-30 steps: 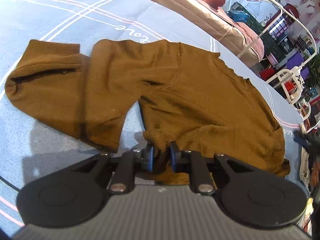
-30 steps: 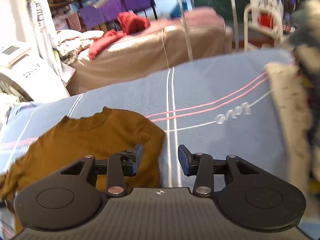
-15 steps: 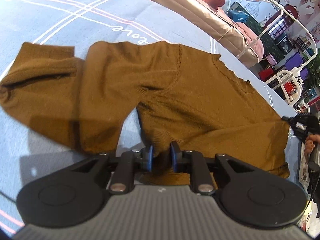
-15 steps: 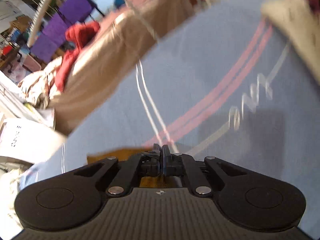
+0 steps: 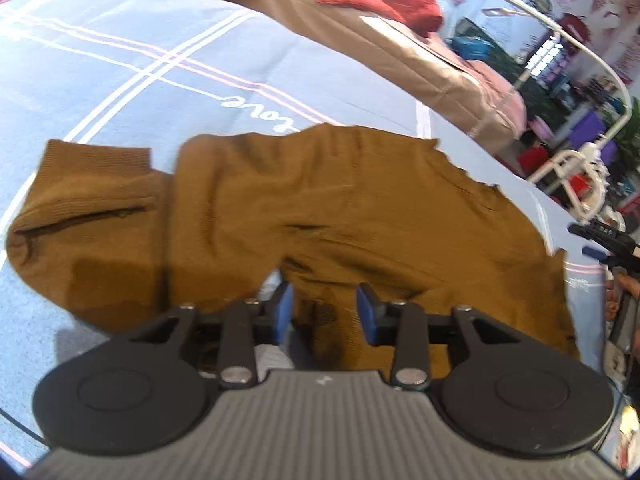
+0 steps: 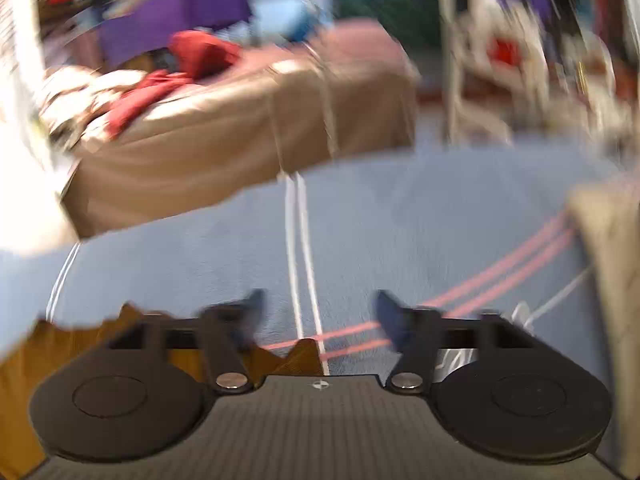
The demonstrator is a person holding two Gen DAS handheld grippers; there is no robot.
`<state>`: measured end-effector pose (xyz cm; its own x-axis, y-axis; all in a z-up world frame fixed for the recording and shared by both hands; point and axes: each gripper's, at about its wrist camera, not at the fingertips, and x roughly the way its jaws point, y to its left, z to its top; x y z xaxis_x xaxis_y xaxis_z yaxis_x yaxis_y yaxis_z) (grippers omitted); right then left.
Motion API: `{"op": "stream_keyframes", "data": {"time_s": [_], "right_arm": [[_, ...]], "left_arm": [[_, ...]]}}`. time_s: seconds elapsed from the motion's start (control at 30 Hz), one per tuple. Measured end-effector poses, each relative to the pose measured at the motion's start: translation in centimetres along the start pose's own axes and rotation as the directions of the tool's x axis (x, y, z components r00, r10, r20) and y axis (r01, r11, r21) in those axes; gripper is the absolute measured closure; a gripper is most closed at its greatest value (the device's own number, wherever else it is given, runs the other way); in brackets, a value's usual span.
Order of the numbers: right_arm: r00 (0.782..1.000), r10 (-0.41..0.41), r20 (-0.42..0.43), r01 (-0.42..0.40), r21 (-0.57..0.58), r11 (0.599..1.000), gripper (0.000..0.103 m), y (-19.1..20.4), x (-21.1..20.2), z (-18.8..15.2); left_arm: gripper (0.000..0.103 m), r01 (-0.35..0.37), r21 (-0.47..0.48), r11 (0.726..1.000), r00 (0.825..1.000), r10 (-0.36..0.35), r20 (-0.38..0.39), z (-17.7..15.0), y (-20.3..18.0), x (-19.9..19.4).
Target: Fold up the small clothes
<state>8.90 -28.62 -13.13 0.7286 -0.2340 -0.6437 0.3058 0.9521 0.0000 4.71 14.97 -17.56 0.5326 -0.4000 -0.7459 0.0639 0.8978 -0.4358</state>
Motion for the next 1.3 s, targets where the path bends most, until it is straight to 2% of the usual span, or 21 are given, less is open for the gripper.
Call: {"op": "stream_keyframes", "data": {"time_s": [0.07,0.13,0.2,0.27,0.3,0.33,0.37,0.4,0.5,0.6,0.67,0.7,0.77,0.8,0.83,0.9,0.97,1.07,1.13,1.2,1.3], "right_arm": [[0.995,0.086,0.044,-0.073,-0.248,0.966,0.000,3.2,-3.1,-1.3],[0.986,0.166,-0.009,-0.157,-0.385,0.910,0.000,5.7,-5.5,-3.1],[0.954,0.268,-0.131,-0.297,-0.325,0.898,0.000,6.6,-6.8,-4.7],[0.906,0.364,-0.217,-0.403,-0.177,0.898,0.000,6.1,-7.7,-6.3],[0.886,0.403,-0.230,-0.433,-0.096,0.896,0.000,5.5,-8.0,-7.0],[0.873,0.428,-0.234,-0.445,-0.027,0.895,0.000,5.0,-8.6,-7.9],[0.877,0.423,-0.228,-0.432,0.008,0.902,0.000,4.6,-9.0,-8.5],[0.897,0.389,-0.210,-0.398,0.004,0.918,0.000,4.8,-9.6,-8.9],[0.954,0.248,-0.169,-0.272,-0.143,0.951,0.000,6.4,-11.9,-10.2],[0.974,0.179,-0.140,-0.211,-0.272,0.939,0.000,8.5,-13.8,-11.3],[0.974,0.188,-0.128,-0.218,-0.294,0.930,0.000,8.5,-14.4,-12.4],[0.972,0.183,-0.150,-0.219,-0.282,0.934,0.000,8.7,-14.0,-12.6],[0.965,0.157,-0.209,-0.204,-0.229,0.952,0.000,8.8,-13.3,-12.8],[0.962,0.141,-0.233,-0.194,-0.223,0.955,0.000,9.0,-12.9,-12.8],[0.962,0.123,-0.245,-0.180,-0.230,0.956,0.000,9.3,-12.9,-13.0],[0.964,0.129,-0.231,-0.185,-0.239,0.953,0.000,9.6,-13.3,-13.7],[0.959,0.162,-0.232,-0.206,-0.182,0.961,0.000,9.0,-13.3,-14.4],[0.957,0.149,-0.250,-0.194,-0.169,0.966,0.000,8.9,-12.8,-15.5],[0.956,0.110,-0.272,-0.169,-0.204,0.964,0.000,9.6,-12.4,-15.6],[0.966,0.093,-0.241,-0.156,-0.255,0.954,0.000,10.2,-12.8,-15.9],[0.970,0.070,-0.233,-0.141,-0.303,0.942,0.000,10.9,-12.7,-16.5]], "left_arm": [[0.061,0.011,0.023,1.000,1.000,-0.011,-0.007,-0.1,-0.3,0.0],[0.061,-0.004,0.069,0.998,1.000,0.004,-0.014,-0.4,-0.8,0.4],[0.062,-0.003,0.088,0.996,0.999,0.006,-0.031,-0.6,-1.3,1.1],[0.069,-0.002,0.095,0.995,0.999,0.006,-0.050,-0.8,-1.7,1.8],[0.075,-0.011,0.107,0.994,0.998,0.017,-0.057,-0.9,-2.0,2.1],[0.090,-0.033,0.131,0.991,0.998,0.040,-0.053,-1.0,-2.3,2.2],[0.096,-0.068,0.153,0.986,0.996,0.075,-0.041,-1.1,-2.5,2.2],[0.096,-0.083,0.155,0.984,0.996,0.088,-0.023,-1.2,-2.5,2.0],[0.096,-0.079,0.076,0.994,0.997,0.078,0.019,-0.8,-1.2,1.4],[0.096,-0.090,0.047,0.995,0.995,0.088,0.043,-0.6,-0.2,1.2],[0.087,-0.067,0.050,0.996,0.998,0.066,0.014,-0.6,0.2,1.7],[0.082,-0.075,0.047,0.996,0.997,0.075,-0.002,-0.6,0.2,1.7],[0.050,-0.072,0.019,0.997,0.997,0.072,0.011,-0.7,0.3,0.5],[0.018,-0.064,-0.001,0.998,0.998,0.064,0.028,-0.9,0.5,-0.3],[0.000,-0.060,-0.021,0.998,0.997,0.061,0.056,-1.2,0.7,-1.2],[0.000,-0.077,-0.059,0.995,0.988,0.084,0.128,-2.0,1.3,-3.3],[0.000,-0.097,-0.076,0.992,0.975,0.110,0.193,-2.6,2.4,-5.4],[0.000,-0.114,-0.107,0.988,0.938,0.142,0.315,-2.7,4.9,-8.1],[0.000,-0.168,-0.155,0.974,0.923,0.210,0.323,-2.0,7.0,-9.1],[0.001,-0.201,-0.193,0.960,0.916,0.254,0.310,-1.0,9.2,-9.4],[0.008,-0.249,-0.182,0.951,0.923,0.290,0.253,0.3,11.3,-8.4]]}}
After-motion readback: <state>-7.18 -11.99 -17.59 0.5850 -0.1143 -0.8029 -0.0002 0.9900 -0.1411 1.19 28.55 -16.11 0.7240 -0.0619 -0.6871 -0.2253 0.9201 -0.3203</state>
